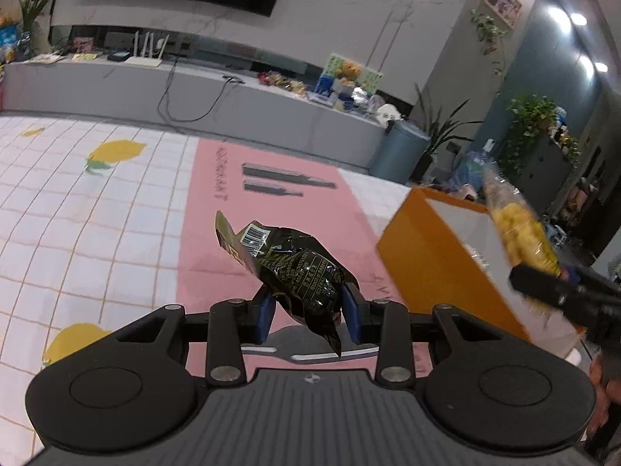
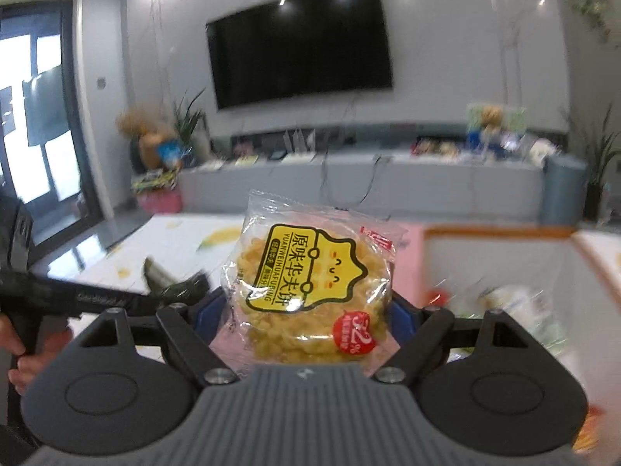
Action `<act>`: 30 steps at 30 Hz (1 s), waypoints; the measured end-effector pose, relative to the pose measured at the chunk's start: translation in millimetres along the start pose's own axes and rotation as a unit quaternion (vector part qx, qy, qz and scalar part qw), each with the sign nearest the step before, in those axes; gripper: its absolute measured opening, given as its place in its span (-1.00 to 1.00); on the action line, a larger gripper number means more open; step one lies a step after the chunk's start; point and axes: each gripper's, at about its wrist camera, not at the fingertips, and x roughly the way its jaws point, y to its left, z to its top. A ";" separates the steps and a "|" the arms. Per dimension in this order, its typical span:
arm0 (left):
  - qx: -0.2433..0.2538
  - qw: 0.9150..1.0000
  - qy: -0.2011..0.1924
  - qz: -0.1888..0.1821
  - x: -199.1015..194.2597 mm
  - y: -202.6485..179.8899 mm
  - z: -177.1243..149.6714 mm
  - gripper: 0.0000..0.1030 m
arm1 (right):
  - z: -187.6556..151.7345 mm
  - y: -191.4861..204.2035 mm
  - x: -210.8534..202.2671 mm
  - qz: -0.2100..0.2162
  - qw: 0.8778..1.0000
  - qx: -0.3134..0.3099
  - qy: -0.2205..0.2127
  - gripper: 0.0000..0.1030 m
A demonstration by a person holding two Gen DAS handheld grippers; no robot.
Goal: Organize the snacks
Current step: 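Carry the cracker bag over the orange box and release it with the right gripper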
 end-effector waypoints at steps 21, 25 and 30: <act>0.032 0.996 -0.004 -0.082 15.6 -61.7 -1.6 -0.20 | -17.1 -131.3 7.7 -0.168 0.979 0.069 0.098 0.57; 0.034 0.996 0.002 -0.079 18.0 -61.8 -4.8 -0.21 | -23.4 -129.5 20.3 -0.188 0.973 0.047 0.125 0.57; 0.037 0.996 0.003 -0.082 17.0 -62.8 -5.4 -0.21 | -25.3 -129.6 23.9 -0.207 0.969 0.034 0.132 0.63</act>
